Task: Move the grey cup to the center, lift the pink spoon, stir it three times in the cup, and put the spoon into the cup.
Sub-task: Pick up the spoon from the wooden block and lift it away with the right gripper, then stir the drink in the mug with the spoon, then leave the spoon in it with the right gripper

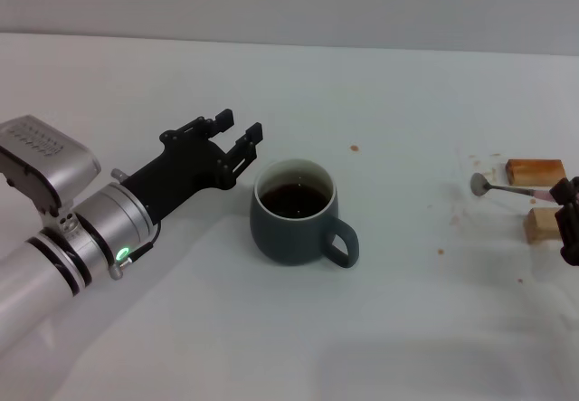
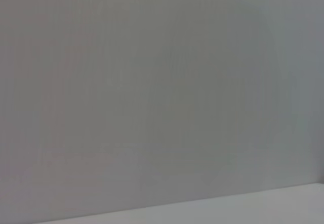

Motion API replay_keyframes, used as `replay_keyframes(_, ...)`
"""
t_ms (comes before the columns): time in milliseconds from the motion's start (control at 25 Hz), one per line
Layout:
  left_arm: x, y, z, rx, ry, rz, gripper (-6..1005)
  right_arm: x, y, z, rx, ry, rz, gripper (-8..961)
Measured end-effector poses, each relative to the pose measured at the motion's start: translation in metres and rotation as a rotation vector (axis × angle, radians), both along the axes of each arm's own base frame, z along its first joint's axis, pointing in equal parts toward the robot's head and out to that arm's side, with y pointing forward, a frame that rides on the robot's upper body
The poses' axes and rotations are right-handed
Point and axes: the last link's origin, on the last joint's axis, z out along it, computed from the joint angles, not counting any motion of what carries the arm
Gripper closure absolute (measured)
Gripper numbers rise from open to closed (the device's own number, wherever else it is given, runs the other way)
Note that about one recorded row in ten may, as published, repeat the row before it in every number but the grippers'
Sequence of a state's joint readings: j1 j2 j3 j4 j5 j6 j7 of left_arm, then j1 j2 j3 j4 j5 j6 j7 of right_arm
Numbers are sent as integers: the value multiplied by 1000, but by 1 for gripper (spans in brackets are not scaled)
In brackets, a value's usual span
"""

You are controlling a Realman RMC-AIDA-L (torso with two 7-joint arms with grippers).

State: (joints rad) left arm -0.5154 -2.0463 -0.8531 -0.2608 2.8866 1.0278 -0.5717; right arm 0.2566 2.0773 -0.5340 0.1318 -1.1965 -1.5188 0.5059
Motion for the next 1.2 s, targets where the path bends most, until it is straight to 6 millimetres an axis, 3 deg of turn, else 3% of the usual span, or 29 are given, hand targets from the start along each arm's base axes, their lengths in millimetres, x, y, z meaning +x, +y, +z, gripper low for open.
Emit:
replay_keyframes(880, 0, 1, 4, 25, -19, 5, 527, -2, 16, 25, -5, 45, 82, 852)
replay_keyframes(1160, 2, 1, 10, 49, -62, 2, 527, -11, 31, 62, -27, 160, 196, 852)
replay_keyframes(1200, 3, 0, 11, 57, -73, -2, 527, -15, 35, 76, -35, 170, 233, 852)
